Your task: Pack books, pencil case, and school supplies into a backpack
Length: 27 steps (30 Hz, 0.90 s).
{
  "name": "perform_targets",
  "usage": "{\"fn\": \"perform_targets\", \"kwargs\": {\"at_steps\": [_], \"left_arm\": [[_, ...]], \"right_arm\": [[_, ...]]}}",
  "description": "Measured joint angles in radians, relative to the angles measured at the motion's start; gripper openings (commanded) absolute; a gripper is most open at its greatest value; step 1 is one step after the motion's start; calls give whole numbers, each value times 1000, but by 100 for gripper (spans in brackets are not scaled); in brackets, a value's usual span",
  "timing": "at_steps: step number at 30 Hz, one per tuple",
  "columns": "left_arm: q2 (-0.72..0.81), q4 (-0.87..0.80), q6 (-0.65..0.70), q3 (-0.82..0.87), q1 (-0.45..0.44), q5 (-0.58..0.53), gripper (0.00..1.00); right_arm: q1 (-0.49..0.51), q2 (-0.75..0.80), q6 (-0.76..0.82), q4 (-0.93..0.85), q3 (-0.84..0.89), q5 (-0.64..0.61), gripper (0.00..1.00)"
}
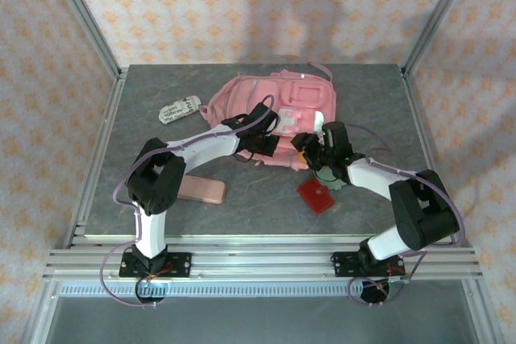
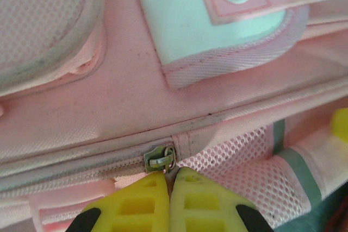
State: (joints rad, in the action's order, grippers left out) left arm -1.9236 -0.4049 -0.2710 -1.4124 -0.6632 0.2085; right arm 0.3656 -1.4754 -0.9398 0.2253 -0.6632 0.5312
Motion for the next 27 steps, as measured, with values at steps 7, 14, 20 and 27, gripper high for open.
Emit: {"fn": "perform_targets", "kwargs": {"at_steps": [7,14,20,27], "left_arm": [[0,26,-11,0,-43,70,0],[0,16,-7,-2,-46,19,0],[-8,-42,11,-40,-55,-103,0],[5,-99,16,19,18,-192,0]], "right_arm": [[0,-54,-117,69,-11,-3,50],[1,-157,-220,126,-32,-22,0],[10,-169,-261,169,-27,-61,0],[-3,-125,-264,174,9,-155,0]]}}
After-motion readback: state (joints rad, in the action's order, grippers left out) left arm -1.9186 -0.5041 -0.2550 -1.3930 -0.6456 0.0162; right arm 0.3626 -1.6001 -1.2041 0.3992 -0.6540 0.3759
